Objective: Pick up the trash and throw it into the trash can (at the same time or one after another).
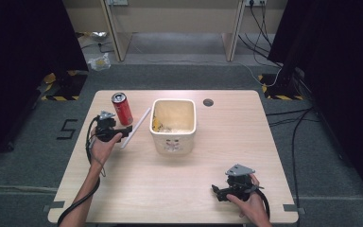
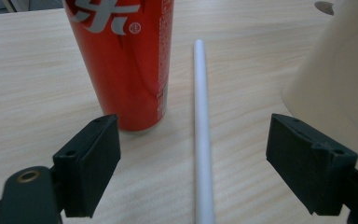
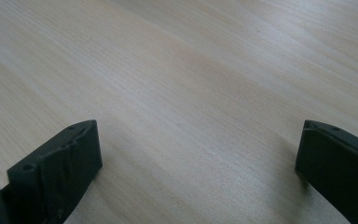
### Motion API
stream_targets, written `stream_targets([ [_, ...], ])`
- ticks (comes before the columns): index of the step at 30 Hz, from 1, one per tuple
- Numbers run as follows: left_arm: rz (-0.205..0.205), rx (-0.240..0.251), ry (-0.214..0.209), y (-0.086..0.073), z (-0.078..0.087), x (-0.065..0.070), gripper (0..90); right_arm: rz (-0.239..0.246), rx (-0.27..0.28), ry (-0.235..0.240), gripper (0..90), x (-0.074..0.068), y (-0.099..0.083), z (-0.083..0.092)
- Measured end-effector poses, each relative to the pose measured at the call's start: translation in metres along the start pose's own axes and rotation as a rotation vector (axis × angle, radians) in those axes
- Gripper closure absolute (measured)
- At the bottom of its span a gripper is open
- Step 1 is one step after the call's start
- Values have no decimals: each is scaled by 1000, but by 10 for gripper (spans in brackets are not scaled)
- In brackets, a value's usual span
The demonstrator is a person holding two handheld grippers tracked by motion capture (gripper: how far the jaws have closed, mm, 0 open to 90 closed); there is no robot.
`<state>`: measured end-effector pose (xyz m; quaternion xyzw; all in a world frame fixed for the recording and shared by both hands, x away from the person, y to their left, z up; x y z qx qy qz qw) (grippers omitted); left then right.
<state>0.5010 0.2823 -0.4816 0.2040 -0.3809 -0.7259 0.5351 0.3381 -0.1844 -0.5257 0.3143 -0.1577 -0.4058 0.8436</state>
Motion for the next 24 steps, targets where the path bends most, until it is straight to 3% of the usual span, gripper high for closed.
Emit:
stream_targets([
  [10,11,6,51,19,-18,-9,179,1,0,2,4,0,0,0],
  [24,29,34,88,31,-30,-21,226,1,-1,2,3,0,0,0],
])
Point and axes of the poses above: each handheld gripper's, and its own axes: z roughly backward along the jaws, y roughly out of its top, x roughly to its right, the point moved 1 cm from there along -z, roughly forward along the jaws, and after that the axes turned 3 degrees about -x, right-handed, at the moved point
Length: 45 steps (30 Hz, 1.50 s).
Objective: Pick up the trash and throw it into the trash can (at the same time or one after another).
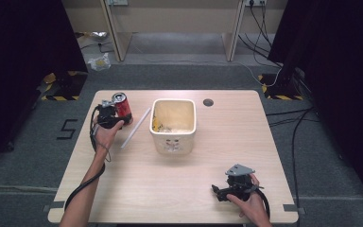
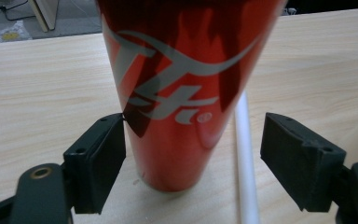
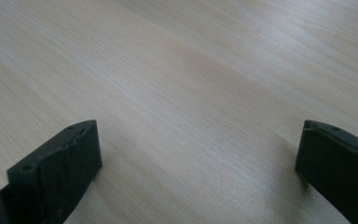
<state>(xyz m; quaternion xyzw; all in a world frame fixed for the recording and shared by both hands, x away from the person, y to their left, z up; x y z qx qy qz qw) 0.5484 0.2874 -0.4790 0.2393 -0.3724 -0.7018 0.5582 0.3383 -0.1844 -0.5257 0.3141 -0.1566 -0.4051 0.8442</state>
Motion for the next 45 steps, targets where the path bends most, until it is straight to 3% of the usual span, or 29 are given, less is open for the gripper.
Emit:
stream_targets([
  [7,-9,7,16,4,-5,0,247,2,-1,1,3,0,0,0],
  [13,7,12,29,7,-11,-1,258,5,1,1,3,0,0,0],
  [22,-14,17,46,13,-13,-1,337,3,1,1,3,0,0,0],
  [29,-18,26,32,14,-3,-1,342,7,2,1,3,0,0,0],
  [45,-79,22,-40,21,39,10,343,4,0,1,3,0,0,0],
])
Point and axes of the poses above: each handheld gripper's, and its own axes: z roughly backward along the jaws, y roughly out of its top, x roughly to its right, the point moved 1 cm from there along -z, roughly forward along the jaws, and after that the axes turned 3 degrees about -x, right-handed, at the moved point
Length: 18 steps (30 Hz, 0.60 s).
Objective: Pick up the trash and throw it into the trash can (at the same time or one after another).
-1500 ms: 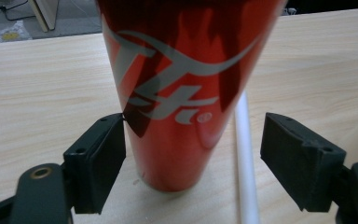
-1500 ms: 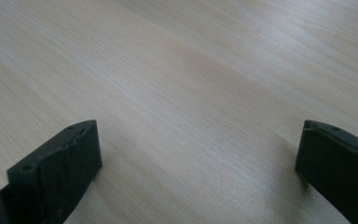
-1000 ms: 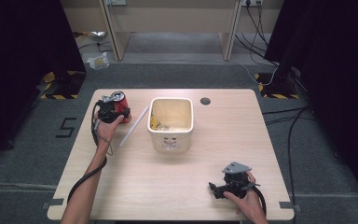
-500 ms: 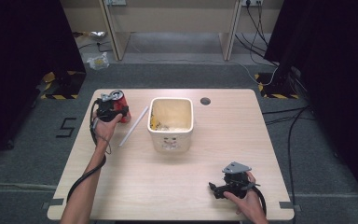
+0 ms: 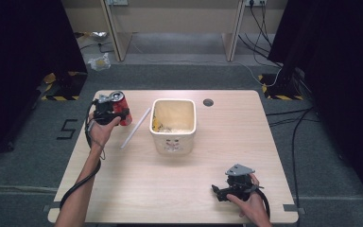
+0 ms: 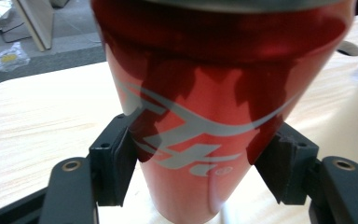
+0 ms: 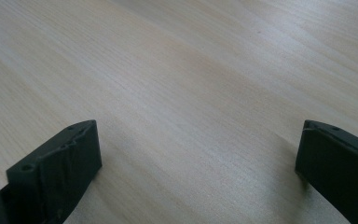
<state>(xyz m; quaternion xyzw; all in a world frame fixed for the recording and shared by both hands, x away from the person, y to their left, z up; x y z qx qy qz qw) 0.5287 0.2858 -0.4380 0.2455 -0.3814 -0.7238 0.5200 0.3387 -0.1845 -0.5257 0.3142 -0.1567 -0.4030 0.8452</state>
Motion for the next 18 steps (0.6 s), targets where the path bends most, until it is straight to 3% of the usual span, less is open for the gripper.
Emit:
stream_targets([
  [16,-81,15,-90,17,56,21,343,-1,0,0,3,0,0,0],
  [18,-95,23,-120,22,68,26,343,-2,-1,0,3,0,0,0],
])
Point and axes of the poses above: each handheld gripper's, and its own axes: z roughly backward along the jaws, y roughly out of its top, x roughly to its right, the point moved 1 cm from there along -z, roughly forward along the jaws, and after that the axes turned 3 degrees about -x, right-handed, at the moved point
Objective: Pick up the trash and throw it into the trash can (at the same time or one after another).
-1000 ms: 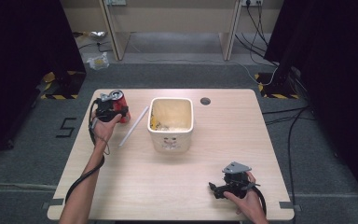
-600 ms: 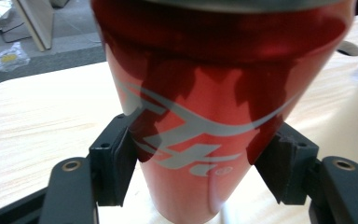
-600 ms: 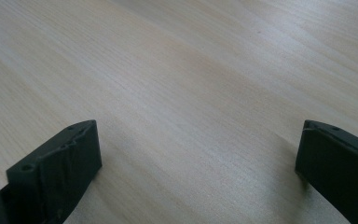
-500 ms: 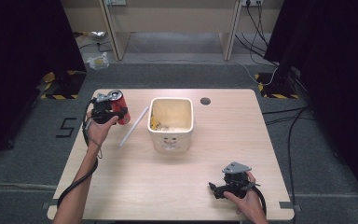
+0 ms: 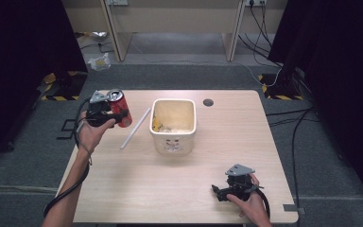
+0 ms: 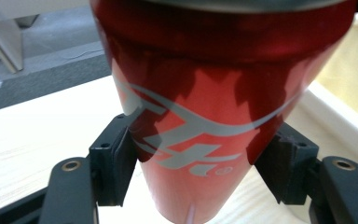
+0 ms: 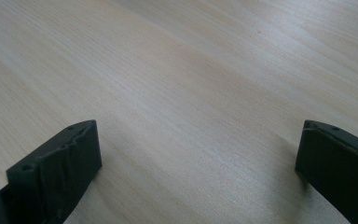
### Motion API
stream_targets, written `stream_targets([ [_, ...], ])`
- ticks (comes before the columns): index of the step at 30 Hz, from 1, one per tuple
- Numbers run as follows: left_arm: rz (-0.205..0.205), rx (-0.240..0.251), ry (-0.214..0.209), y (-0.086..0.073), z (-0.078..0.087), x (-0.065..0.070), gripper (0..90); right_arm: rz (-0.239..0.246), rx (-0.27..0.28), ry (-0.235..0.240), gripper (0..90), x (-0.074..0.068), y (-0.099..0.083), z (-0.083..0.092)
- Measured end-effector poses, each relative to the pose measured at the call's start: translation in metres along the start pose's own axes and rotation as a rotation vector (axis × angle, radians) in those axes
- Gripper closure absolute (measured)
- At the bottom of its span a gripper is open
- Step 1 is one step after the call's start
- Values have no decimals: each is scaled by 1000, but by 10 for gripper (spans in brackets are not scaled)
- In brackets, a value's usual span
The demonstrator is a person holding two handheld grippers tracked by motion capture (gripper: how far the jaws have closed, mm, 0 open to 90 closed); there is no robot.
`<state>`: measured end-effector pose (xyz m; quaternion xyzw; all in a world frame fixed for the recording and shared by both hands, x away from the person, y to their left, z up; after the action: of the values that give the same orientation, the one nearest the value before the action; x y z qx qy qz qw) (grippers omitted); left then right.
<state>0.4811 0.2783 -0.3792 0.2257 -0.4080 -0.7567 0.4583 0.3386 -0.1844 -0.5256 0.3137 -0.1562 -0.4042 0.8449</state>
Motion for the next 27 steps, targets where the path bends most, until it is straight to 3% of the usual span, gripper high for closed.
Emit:
stream_targets([
  [10,-46,25,-78,23,30,19,343,3,2,0,3,0,0,0],
  [19,-64,35,-153,43,37,36,343,3,2,0,3,0,0,0],
  [27,-102,44,-214,62,33,63,343,2,3,-1,3,0,0,0],
])
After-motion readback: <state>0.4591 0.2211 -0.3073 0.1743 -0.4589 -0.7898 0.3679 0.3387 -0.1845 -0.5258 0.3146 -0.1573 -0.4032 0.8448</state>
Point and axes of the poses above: each handheld gripper's, and its own axes: z roughly backward along the jaws, y roughly out of its top, x roughly to its right, the point moved 1 cm from there along -z, roughly forward along the jaws, and after that the axes turned 3 degrees about -x, right-handed, at the moved point
